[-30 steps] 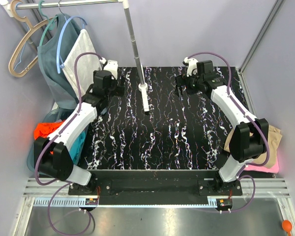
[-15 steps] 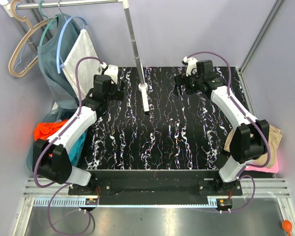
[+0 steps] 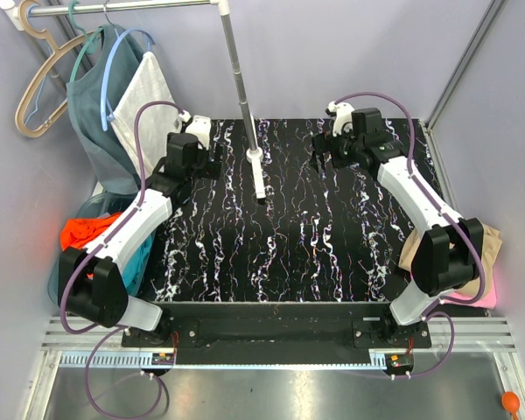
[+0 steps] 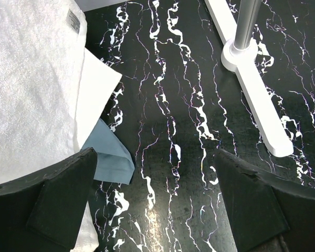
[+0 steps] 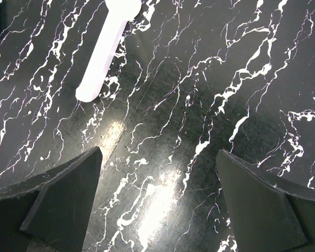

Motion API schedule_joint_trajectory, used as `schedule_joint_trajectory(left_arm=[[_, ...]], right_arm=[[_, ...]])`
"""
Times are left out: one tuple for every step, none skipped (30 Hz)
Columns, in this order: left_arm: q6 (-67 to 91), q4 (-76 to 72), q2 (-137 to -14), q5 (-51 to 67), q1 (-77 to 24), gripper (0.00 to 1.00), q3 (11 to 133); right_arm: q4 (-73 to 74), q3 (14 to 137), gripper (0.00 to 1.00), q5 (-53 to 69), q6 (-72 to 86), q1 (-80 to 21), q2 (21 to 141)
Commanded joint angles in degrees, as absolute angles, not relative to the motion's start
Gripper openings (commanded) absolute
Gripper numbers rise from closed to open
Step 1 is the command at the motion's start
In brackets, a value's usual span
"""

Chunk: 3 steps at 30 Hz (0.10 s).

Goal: Fold and stack the t-shirts
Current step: Reset both grippers

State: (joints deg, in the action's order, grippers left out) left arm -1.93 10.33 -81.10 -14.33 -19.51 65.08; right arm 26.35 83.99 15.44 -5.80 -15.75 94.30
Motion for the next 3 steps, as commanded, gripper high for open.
schedule_joint_trajectory(left_arm=[[-2.55, 7.12, -79.63, -13.36, -19.25, 0.99, 66.62], [-2.55, 7.12, -79.54, -13.36, -19.16, 0.99, 66.62], [-2.64, 7.03, -79.54, -13.36, -19.16, 0.99, 66.45]], right_arm=[[23.99, 83.5, 0.99, 13.98, -6.68, -16.35, 91.5], [23.99, 83.41, 1.0, 13.89, -6.77, -16.35, 91.58], [23.91, 83.15, 1.0, 14.06, -6.77, -16.35, 91.5]])
